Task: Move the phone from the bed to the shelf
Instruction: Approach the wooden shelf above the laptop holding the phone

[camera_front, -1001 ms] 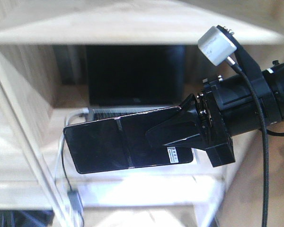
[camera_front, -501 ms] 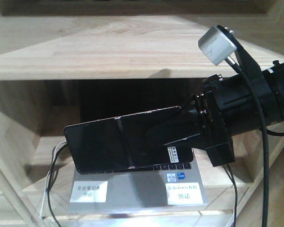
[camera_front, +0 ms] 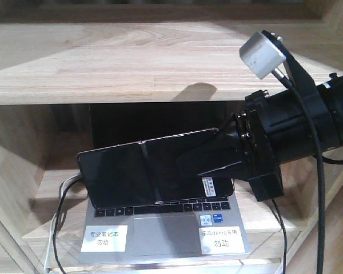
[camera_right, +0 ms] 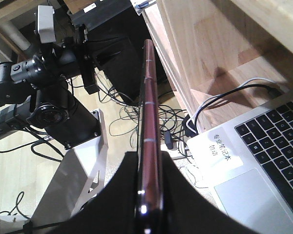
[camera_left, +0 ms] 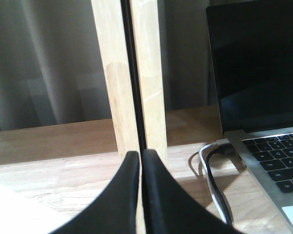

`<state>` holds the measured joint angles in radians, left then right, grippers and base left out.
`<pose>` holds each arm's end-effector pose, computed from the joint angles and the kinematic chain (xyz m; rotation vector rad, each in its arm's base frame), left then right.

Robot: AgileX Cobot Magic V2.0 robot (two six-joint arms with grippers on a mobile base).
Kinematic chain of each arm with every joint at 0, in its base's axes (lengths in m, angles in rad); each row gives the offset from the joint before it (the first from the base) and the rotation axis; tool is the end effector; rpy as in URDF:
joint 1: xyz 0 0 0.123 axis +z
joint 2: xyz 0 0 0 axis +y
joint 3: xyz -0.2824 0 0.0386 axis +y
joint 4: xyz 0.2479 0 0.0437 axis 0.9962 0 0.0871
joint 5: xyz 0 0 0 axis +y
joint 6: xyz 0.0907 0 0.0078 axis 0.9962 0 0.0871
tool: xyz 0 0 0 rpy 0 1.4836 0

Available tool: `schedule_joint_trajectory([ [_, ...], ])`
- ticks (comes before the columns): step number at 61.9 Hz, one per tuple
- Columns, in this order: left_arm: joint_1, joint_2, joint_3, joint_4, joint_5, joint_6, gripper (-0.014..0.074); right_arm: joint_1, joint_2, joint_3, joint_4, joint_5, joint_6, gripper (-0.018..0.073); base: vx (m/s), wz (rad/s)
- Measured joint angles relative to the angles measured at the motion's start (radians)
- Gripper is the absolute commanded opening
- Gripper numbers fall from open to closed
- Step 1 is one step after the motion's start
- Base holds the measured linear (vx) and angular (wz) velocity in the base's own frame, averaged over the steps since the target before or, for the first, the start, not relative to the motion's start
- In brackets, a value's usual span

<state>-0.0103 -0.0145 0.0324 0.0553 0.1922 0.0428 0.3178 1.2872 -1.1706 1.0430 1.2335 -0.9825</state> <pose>0.0560 0.0004 0.1855 0.0830 1.6919 0.0739 0.2029 0.1449 0.3753 -1.1934 1.9706 1.1221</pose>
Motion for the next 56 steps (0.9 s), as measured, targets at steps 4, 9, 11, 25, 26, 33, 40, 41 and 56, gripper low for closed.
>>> schedule_joint_trajectory([
  [4,0.0,0.0,0.0,0.0,0.0,0.0,0.0001,0.0,0.0,0.0,0.0,0.0,0.0,-0.0001,0.0,0.0],
  [9,0.0,0.0,0.0,0.0,0.0,0.0,0.0001,0.0,0.0,0.0,0.0,0.0,0.0,-0.0001,0.0,0.0],
  [11,0.0,0.0,0.0,0.0,0.0,0.0,0.0001,0.0,0.0,0.0,0.0,0.0,0.0,-0.0001,0.0,0.0],
  [25,0.0,0.0,0.0,0.0,0.0,0.0,0.0001,0.0,0.0,0.0,0.0,0.0,0.0,-0.0001,0.0,0.0],
  [26,0.0,0.0,0.0,0.0,0.0,0.0,0.0001,0.0,0.0,0.0,0.0,0.0,0.0,-0.0001,0.0,0.0],
  [33,0.0,0.0,0.0,0.0,0.0,0.0,0.0001,0.0,0.0,0.0,0.0,0.0,0.0,-0.0001,0.0,0.0],
  [40,0.0,0.0,0.0,0.0,0.0,0.0,0.0001,0.0,0.0,0.0,0.0,0.0,0.0,-0.0001,0.0,0.0],
  [41,0.0,0.0,0.0,0.0,0.0,0.0,0.0001,0.0,0.0,0.0,0.0,0.0,0.0,-0.0001,0.0,0.0],
  [56,0.0,0.0,0.0,0.0,0.0,0.0,0.0001,0.0,0.0,0.0,0.0,0.0,0.0,-0.0001,0.0,0.0],
])
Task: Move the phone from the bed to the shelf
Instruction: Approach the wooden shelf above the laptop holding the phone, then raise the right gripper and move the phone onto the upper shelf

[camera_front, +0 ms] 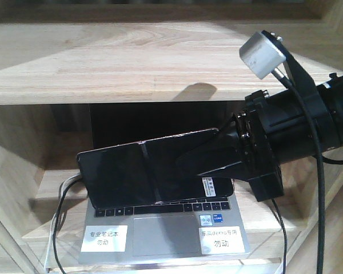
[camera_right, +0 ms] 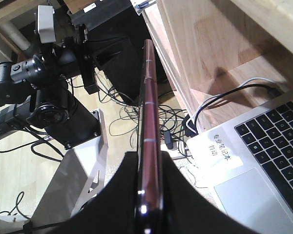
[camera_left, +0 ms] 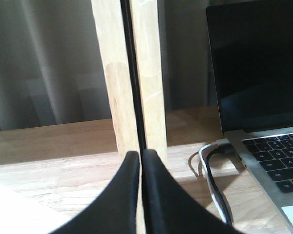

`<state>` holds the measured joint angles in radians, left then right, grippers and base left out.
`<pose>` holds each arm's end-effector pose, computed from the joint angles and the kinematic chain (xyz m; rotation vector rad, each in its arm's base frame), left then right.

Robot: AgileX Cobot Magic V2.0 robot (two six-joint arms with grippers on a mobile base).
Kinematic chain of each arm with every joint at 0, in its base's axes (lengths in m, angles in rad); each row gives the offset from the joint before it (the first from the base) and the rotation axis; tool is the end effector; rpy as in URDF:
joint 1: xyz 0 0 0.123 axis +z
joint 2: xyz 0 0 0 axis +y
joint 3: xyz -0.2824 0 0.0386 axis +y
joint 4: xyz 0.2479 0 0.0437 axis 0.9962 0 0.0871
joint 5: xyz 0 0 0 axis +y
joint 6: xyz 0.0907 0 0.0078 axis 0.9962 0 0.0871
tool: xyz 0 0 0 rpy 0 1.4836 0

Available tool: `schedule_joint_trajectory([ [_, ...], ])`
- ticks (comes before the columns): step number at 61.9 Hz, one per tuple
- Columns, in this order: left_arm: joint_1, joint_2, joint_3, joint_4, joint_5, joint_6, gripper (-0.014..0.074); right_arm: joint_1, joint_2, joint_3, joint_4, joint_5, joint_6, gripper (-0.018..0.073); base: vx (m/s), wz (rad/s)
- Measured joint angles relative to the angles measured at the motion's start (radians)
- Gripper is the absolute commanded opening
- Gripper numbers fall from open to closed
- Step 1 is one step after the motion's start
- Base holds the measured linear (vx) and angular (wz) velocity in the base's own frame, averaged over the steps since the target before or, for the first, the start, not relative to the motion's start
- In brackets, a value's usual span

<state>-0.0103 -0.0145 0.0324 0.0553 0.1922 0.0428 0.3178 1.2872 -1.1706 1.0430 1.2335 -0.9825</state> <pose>0.0560 0.0004 0.1855 0.0830 1.6919 0.0739 0.2029 0.1449 0.3753 -1.1934 1.9706 1.1221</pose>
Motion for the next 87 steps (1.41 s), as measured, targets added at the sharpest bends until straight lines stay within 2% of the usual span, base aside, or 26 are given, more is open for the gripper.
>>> schedule_joint_trajectory([
  [39,0.0,0.0,0.0,0.0,0.0,0.0,0.0001,0.0,-0.068,-0.014,-0.001,0.005,0.01,-0.0001,0.0,0.0],
  [65,0.0,0.0,0.0,0.0,0.0,0.0,0.0001,0.0,-0.061,-0.318,-0.047,0.03,0.148,-0.0001,0.0,0.0],
  [87,0.0,0.0,0.0,0.0,0.0,0.0,0.0001,0.0,0.156,-0.603,-0.057,0.026,0.155,-0.0001,0.0,0.0],
])
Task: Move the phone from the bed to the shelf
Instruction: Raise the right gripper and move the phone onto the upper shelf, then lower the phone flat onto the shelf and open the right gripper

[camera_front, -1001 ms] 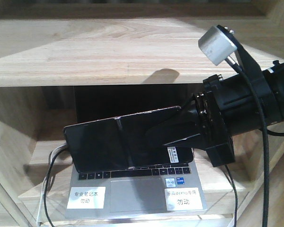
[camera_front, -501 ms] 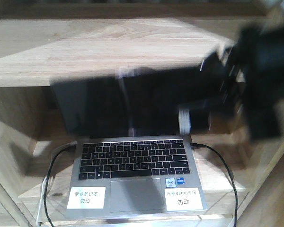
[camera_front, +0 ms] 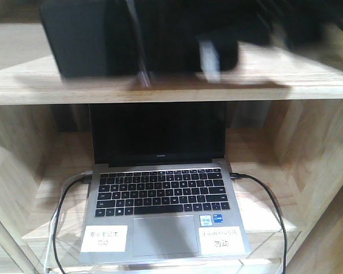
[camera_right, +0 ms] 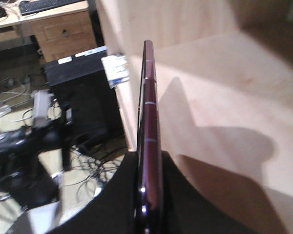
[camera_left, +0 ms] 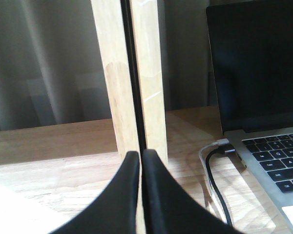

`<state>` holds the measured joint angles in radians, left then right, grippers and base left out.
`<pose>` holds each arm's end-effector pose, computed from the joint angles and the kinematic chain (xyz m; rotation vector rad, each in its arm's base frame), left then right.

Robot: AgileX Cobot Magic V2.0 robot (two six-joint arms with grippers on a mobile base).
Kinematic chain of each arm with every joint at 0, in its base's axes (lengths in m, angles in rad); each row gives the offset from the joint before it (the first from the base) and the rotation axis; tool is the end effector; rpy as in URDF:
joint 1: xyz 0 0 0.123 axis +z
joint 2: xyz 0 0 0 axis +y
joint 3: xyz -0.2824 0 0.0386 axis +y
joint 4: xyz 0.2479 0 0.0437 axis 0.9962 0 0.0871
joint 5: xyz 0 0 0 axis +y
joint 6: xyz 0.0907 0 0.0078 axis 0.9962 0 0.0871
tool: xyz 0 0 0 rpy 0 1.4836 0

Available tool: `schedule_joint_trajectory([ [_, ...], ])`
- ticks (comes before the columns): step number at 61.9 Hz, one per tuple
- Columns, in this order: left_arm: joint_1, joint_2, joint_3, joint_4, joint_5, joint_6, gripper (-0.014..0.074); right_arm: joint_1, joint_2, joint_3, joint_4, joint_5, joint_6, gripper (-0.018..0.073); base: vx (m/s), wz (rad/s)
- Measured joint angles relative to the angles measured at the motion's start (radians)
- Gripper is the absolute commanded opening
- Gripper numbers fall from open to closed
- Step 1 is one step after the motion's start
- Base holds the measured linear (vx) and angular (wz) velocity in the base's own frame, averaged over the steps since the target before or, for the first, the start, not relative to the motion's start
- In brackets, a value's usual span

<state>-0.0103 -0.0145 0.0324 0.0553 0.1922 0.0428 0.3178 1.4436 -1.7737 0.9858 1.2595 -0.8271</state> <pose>0.0560 0.0004 0.1855 0.0830 1.6919 0.0739 0.2316 0.1523 0.4972 -1.1690 1.6981 0.9468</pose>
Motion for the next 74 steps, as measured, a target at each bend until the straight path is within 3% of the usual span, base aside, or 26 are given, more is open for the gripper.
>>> schedule_joint_trajectory([
  [12,0.0,0.0,0.0,0.0,0.0,0.0,0.0001,0.0,0.179,-0.174,0.025,-0.021,0.0,-0.0001,0.0,0.0],
  [30,0.0,0.0,0.0,0.0,0.0,0.0,0.0001,0.0,0.409,-0.357,0.151,-0.048,0.0,-0.0001,0.0,0.0],
  [74,0.0,0.0,0.0,0.0,0.0,0.0,0.0001,0.0,0.569,-0.382,0.191,-0.157,-0.025,-0.0001,0.0,0.0],
])
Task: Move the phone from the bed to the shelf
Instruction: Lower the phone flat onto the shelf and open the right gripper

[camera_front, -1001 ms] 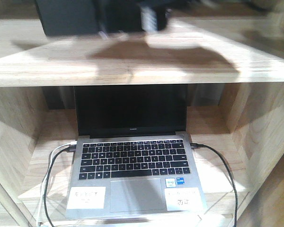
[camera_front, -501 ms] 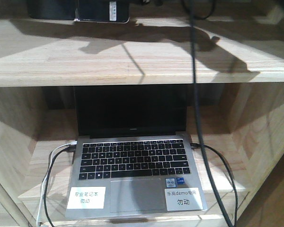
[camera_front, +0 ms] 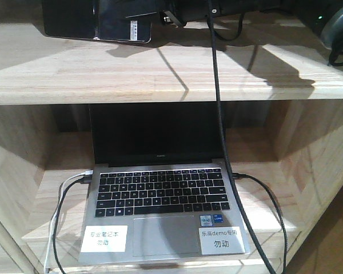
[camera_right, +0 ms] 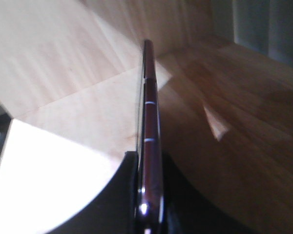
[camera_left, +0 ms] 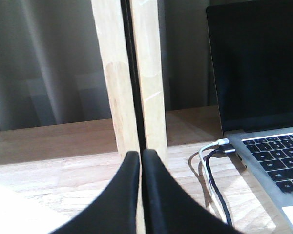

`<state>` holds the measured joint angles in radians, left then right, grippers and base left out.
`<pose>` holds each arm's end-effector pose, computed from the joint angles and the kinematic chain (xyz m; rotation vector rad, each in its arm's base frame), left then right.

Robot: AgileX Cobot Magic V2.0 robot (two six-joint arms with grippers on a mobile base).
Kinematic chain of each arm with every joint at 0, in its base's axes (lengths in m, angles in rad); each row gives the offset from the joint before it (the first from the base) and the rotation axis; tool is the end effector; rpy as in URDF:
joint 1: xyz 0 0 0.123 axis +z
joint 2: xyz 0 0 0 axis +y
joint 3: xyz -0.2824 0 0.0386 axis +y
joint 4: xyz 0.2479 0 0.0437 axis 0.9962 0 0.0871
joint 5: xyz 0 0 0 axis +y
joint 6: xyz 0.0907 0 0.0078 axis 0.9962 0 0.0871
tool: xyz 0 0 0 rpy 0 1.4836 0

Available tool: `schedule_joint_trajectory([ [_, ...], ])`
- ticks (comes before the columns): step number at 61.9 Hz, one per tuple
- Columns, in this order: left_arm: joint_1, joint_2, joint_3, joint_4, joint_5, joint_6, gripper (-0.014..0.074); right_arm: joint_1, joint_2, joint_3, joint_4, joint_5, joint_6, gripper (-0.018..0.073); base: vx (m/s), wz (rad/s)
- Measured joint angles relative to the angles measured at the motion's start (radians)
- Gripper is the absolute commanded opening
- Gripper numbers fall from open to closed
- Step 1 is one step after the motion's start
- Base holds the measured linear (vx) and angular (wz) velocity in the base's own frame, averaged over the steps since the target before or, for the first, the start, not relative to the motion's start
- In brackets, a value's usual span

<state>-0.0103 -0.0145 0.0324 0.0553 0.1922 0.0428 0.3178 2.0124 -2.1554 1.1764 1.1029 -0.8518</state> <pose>0.0560 0.0004 0.1855 0.0830 1.6919 0.0739 0.3961 0.2093 0.4193 -0.9443 1.7251 1.1440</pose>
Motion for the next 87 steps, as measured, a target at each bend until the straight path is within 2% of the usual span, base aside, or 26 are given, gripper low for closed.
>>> schedule_joint_trajectory([
  [23,0.0,0.0,0.0,0.0,0.0,0.0,0.0001,0.0,0.0,0.0,-0.007,-0.007,-0.001,0.0021,0.0,0.0],
  [34,0.0,0.0,0.0,0.0,0.0,0.0,0.0001,0.0,0.0,-0.003,-0.019,-0.016,-0.001,0.0062,0.0,0.0],
  [41,0.0,0.0,0.0,0.0,0.0,0.0,0.0001,0.0,0.0,-0.003,-0.023,-0.025,-0.001,0.0129,0.0,0.0],
  [46,0.0,0.0,0.0,0.0,0.0,0.0,0.0001,0.0,0.001,-0.003,-0.023,-0.029,-0.001,0.021,0.0,0.0],
  [63,0.0,0.0,0.0,0.0,0.0,0.0,0.0001,0.0,0.001,-0.004,-0.025,-0.038,-0.001,0.0603,0.0,0.0],
  [70,0.0,0.0,0.0,0.0,0.0,0.0,0.0001,0.0,0.001,-0.004,-0.025,-0.061,-0.001,0.0705,0.0,0.0],
  [74,0.0,0.0,0.0,0.0,0.0,0.0,0.0001,0.0,0.001,-0.004,-0.024,-0.07,-0.001,0.073,0.0,0.0],
  [87,0.0,0.0,0.0,0.0,0.0,0.0,0.0001,0.0,0.001,-0.004,-0.024,-0.075,-0.001,0.0714,0.0,0.0],
])
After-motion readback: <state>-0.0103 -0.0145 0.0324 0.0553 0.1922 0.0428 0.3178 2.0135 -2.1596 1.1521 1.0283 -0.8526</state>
